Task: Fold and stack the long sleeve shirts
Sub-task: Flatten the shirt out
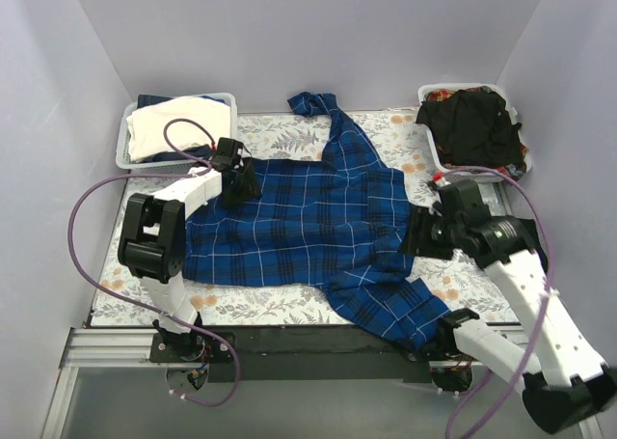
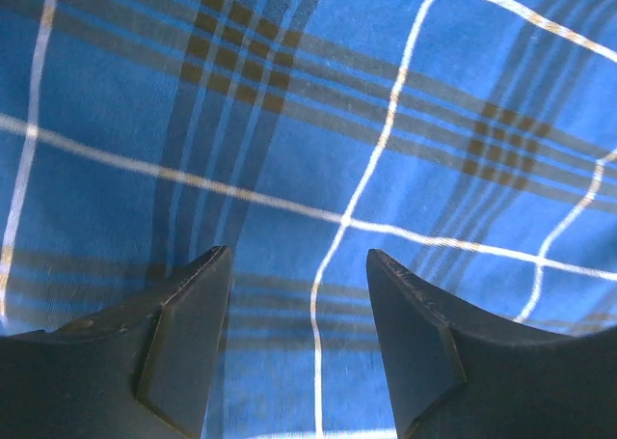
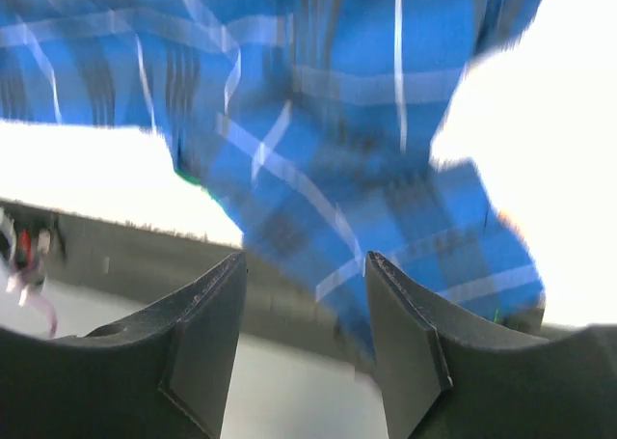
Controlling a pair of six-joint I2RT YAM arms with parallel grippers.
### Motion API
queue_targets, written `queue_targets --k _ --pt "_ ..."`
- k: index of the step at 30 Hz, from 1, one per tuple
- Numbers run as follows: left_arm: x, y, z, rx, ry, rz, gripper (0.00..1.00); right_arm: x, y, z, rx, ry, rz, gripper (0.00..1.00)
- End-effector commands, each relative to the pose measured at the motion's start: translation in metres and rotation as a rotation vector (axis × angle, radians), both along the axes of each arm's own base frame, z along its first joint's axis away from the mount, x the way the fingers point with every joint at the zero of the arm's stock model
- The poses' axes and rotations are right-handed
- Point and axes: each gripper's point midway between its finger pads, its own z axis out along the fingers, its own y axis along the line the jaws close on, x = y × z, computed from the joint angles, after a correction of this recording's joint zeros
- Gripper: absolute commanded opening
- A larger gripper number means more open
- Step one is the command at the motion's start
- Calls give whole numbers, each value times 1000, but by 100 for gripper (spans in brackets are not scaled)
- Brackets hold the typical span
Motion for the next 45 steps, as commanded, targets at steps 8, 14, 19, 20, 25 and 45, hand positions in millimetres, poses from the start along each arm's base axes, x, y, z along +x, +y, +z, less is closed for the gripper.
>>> queue_targets --k 8,14,19,20,25,45 --pt "45 11 5 120 -74 0 59 219 48 -44 -197 -167 15 59" --pt "38 10 -24 144 -2 -9 58 252 54 -106 -244 -32 19 57" --pt "43 10 -35 157 15 -14 58 272 43 -131 -269 6 -5 57" --pt "44 9 -36 158 15 -19 58 277 41 -134 -269 11 -10 57" --pt "61 3 -38 150 8 -19 58 318 29 -157 -275 28 -37 57" --pt "109 -57 68 58 -260 -86 70 436 15 -15 -152 -410 -67 66"
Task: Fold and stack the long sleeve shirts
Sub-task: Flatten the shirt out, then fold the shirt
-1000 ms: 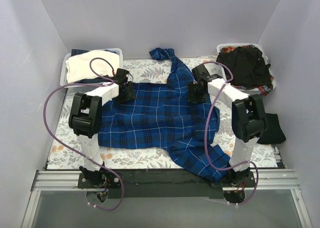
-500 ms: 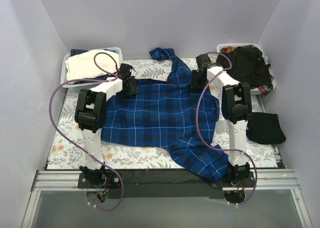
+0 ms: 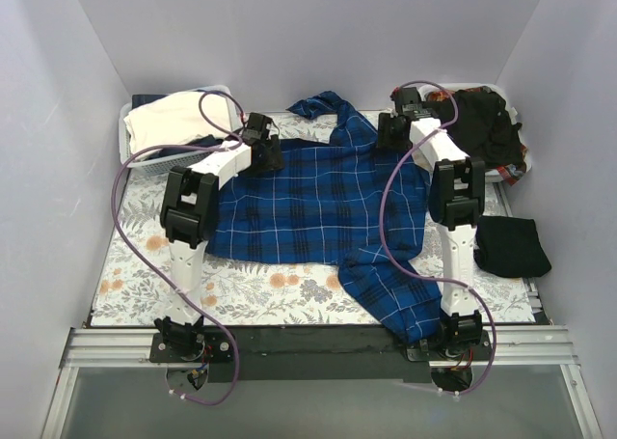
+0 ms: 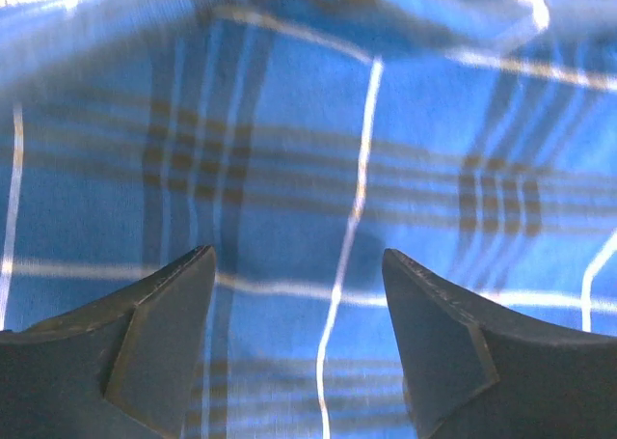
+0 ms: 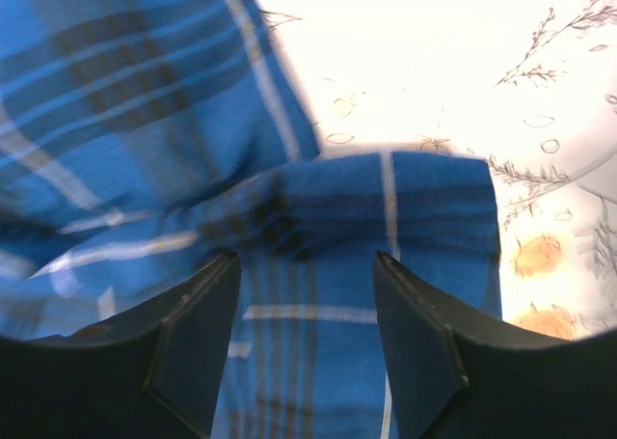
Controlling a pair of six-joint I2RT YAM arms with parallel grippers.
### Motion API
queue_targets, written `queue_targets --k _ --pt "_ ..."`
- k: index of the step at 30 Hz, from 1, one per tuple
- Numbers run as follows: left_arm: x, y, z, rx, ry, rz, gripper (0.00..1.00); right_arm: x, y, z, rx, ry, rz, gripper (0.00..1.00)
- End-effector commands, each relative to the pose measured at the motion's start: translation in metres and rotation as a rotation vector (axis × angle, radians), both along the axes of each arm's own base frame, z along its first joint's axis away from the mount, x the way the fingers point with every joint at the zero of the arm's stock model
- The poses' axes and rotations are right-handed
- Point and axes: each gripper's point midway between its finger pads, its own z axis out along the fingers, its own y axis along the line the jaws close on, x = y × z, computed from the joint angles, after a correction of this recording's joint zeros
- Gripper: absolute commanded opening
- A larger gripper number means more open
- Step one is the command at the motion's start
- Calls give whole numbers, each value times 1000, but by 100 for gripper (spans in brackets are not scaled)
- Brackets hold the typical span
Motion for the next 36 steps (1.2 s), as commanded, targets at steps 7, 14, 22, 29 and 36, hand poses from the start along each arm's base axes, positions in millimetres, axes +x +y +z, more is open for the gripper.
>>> queue_targets --k 7,14,22,29,36 --pt "-72 10 131 -83 -206 -4 74 -57 11 187 121 -282 79 68" --pt "-161 54 111 -80 -42 250 76 -146 16 167 190 -154 133 67" --pt "-269 100 59 -123 140 491 77 -249 8 109 160 23 124 66" --pt "-278 120 37 -154 181 564 75 -318 -22 89 101 116 -25 66" --pt "-271 124 3 -194 202 597 71 -361 -27 66 125 194 -64 66"
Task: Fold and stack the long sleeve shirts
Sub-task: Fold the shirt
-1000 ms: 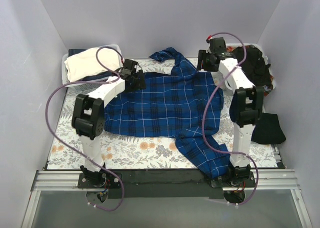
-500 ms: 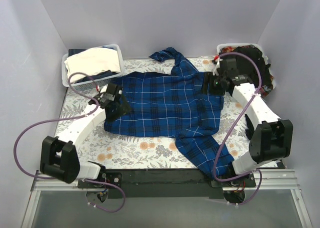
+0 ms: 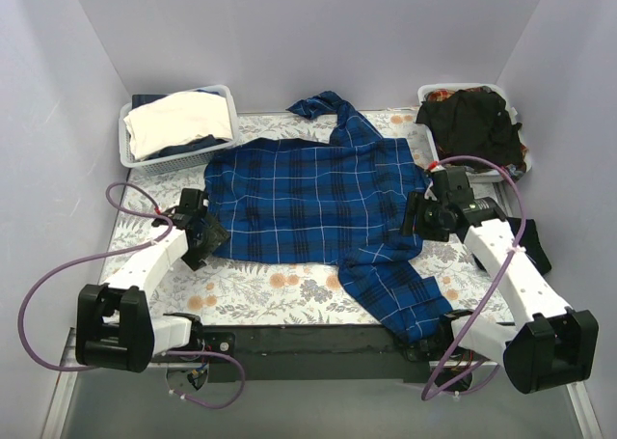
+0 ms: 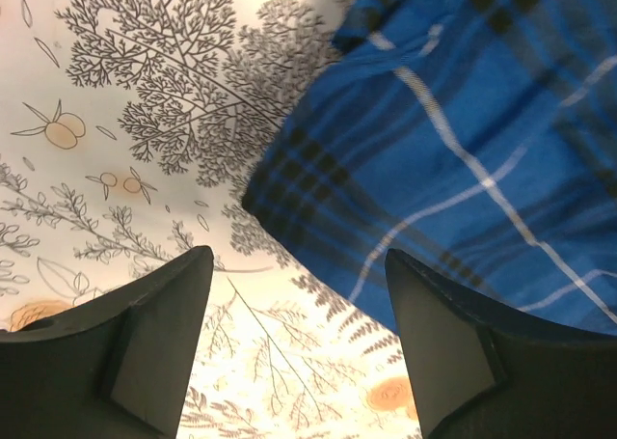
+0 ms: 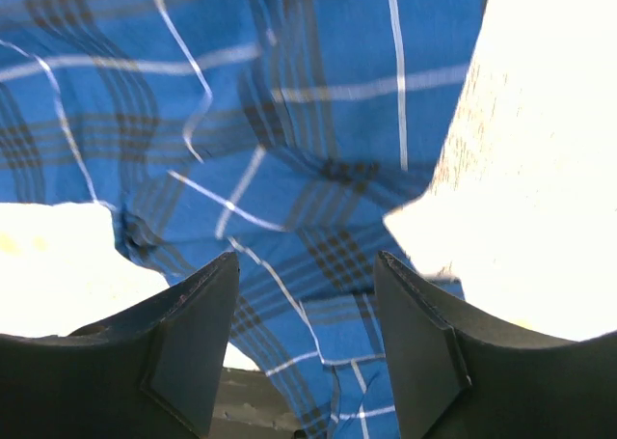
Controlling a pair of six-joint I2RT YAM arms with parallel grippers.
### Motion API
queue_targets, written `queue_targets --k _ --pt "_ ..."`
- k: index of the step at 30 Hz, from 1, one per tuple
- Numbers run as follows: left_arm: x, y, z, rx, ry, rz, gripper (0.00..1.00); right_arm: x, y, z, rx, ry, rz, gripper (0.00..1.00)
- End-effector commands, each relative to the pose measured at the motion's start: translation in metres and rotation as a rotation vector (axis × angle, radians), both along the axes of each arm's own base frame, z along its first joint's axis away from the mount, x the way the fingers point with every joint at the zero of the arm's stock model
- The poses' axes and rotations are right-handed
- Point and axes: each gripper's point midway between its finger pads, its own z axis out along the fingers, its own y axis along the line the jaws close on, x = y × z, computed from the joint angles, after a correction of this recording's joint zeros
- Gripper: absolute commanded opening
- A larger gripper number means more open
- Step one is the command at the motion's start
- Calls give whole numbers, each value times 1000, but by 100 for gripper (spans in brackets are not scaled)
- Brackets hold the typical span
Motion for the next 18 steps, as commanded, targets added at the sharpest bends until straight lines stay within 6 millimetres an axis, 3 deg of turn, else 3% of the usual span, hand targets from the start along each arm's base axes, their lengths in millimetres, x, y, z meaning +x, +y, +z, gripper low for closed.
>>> queue_targets --k 1,7,12,16,18 --pt "10 -1 -16 -35 -28 27 71 -25 -2 -21 23 75 -48 66" --pt "21 3 -28 -24 -49 31 66 -35 1 -51 43 124 -59 67" --pt "16 5 -39 -18 -25 24 59 -71 -27 -64 -87 248 -129 68" --pt "13 5 -48 -25 -1 24 54 -90 -23 -76 -53 311 -148 69" --pt "13 5 -50 -23 1 21 53 -103 -20 -91 -39 383 -153 69"
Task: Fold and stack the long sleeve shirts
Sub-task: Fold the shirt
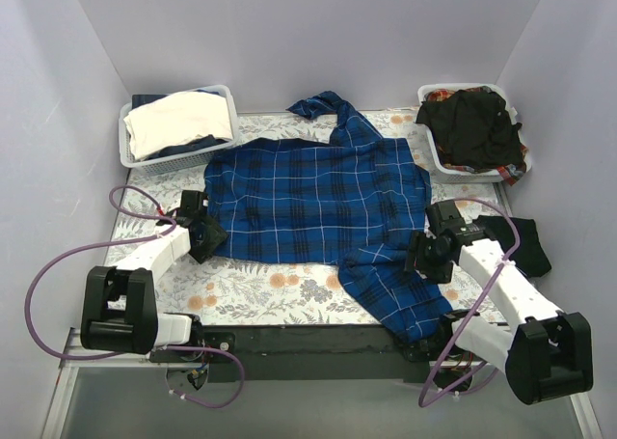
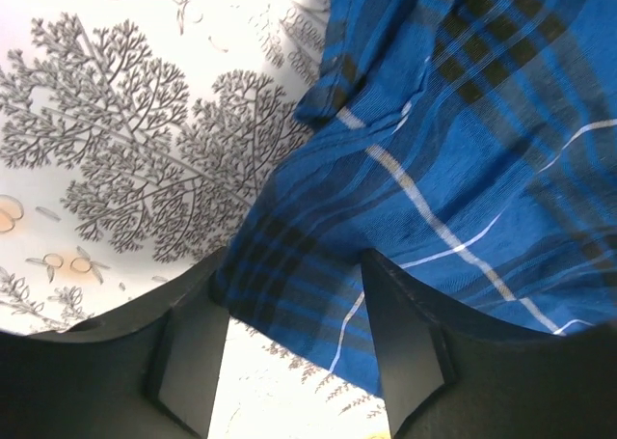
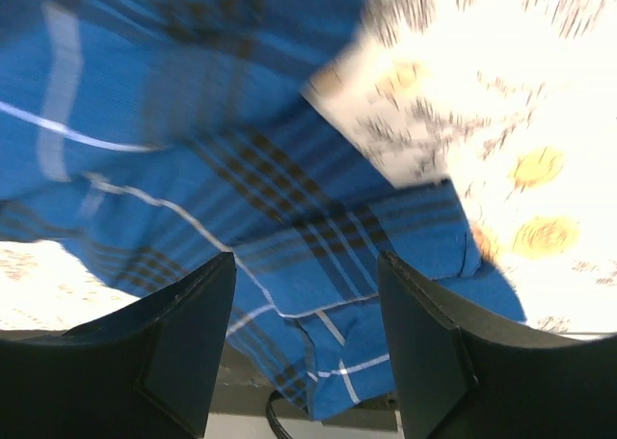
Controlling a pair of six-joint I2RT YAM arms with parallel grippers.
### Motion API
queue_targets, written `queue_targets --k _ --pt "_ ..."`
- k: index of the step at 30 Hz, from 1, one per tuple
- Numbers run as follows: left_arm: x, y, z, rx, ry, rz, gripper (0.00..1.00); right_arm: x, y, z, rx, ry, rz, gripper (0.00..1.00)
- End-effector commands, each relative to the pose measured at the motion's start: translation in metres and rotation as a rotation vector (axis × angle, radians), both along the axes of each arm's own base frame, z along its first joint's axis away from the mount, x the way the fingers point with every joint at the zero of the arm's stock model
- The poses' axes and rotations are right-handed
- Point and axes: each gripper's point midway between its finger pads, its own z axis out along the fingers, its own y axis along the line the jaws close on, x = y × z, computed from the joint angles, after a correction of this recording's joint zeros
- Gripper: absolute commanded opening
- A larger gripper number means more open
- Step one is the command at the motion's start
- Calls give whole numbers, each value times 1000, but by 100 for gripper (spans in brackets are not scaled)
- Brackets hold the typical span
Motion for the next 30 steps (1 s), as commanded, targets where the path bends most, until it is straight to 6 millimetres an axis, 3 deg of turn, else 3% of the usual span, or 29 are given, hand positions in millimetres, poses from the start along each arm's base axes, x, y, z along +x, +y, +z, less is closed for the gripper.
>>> queue_targets --k 1,3,9,12,13,15,18,21,22,25,26,28,29,30 --pt "-12 1 -22 -2 58 -6 52 -32 0 -26 10 147 -42 69" --pt "-13 1 -24 -6 65 -9 52 -36 4 -38 31 184 -48 69" --pt "-14 0 -25 -10 67 -12 49 -23 14 -38 43 215 -21 68" --pt "-14 -1 -26 -14 70 -12 47 -25 12 -48 14 263 7 50" --pt "-14 -1 -26 -15 69 -11 47 -25 12 -50 6 270 18 25" --pt "-13 -1 -24 -14 64 -14 46 -24 9 -52 -21 279 23 2" --pt "-14 0 -23 -9 65 -18 45 -15 7 -40 -35 232 22 1" --pt "-12 0 -20 -11 58 -19 45 5 4 -10 -53 131 27 1" --pt "-12 -1 -20 -14 58 -25 44 22 7 11 -48 61 29 1" --pt "-10 -2 -18 -19 53 -32 43 44 13 55 -14 -88 61 1" --pt "-10 -2 -18 -18 56 -33 44 61 17 87 9 -188 64 1" --pt "-9 -2 -16 -16 53 -38 44 76 23 115 29 -268 82 1" --pt "-10 -2 -15 -14 55 -38 43 92 29 146 56 -347 86 1" --pt "-9 -2 -15 -12 52 -42 44 99 30 158 59 -376 92 1"
